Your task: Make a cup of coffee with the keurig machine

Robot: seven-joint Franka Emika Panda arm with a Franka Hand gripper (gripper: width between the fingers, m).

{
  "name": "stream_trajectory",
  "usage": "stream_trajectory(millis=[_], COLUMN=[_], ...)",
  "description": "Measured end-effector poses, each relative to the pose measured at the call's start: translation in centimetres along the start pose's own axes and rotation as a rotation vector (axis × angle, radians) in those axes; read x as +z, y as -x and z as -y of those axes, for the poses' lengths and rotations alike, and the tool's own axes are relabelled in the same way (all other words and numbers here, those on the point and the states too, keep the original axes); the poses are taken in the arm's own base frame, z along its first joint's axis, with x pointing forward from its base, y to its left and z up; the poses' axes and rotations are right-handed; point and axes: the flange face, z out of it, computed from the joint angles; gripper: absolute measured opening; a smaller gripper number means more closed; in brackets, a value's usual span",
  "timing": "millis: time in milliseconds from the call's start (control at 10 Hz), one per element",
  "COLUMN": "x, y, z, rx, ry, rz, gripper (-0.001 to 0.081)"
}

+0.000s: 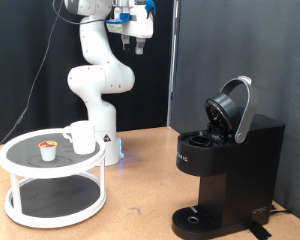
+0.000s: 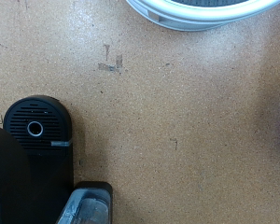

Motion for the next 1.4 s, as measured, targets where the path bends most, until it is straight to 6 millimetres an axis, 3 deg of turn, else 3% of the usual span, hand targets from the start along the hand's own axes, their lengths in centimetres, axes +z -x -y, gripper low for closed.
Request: stream_trajectory(millis=[200,600,1000,1400], x=[0.0,0.0,0.5,1.6], y=[-1.3,-7.0,-8.5,-14.3], z=[1.2,5.3,6.2,9.3], rx=[0.021,0.037,0.039,0.043], ry=[0.0,0.001,0.007,0.01], rz=[0.0,0.003,0.002,0.018], gripper=[0.0734,0.0734,0.0734,0.0734])
